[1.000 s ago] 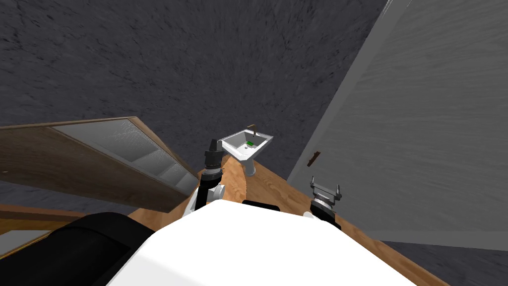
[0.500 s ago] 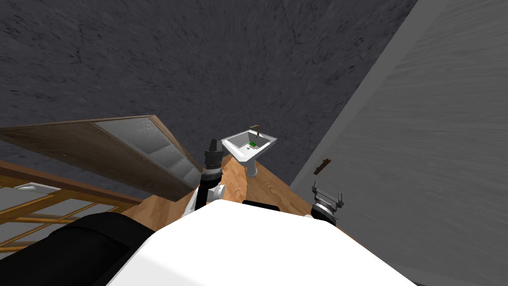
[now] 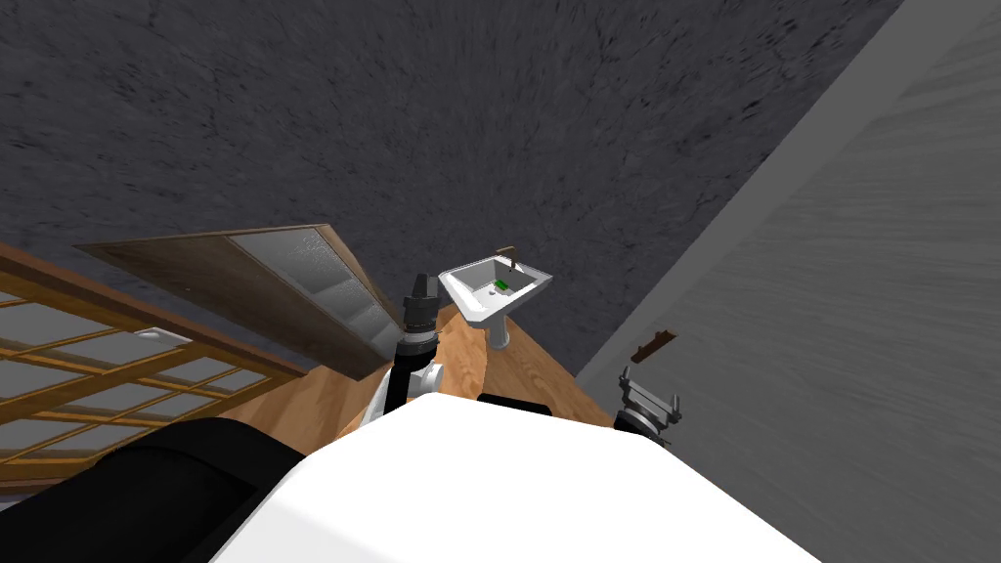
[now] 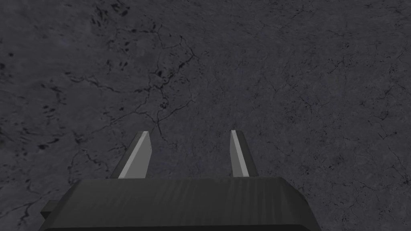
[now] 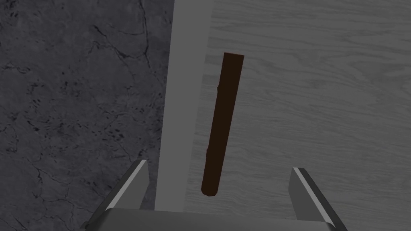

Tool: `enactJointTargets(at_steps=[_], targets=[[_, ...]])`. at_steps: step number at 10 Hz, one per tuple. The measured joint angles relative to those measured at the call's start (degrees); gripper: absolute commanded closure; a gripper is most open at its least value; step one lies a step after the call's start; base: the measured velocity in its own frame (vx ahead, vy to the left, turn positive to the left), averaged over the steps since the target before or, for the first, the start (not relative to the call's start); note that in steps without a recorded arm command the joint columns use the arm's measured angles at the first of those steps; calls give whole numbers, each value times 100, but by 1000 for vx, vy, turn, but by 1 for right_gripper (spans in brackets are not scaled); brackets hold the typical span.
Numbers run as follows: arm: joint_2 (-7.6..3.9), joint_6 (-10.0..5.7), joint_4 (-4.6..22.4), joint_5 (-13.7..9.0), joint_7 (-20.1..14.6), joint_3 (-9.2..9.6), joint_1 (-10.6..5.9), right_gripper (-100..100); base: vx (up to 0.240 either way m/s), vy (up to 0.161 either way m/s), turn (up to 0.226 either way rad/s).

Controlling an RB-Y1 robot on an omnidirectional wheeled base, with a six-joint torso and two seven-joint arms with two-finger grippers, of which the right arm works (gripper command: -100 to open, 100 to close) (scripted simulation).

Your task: Pull the door open

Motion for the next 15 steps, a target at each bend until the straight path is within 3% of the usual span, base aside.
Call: enactJointTargets(at_steps=[7, 10, 15], targets=[[14, -181, 612, -534, -577, -62, -63, -100, 50, -101, 129], [8, -245, 827, -641, -731, -75, -129, -100, 38, -34, 22], [-323, -295, 1177, -573, -1235, -13, -118, -100, 106, 40, -47]])
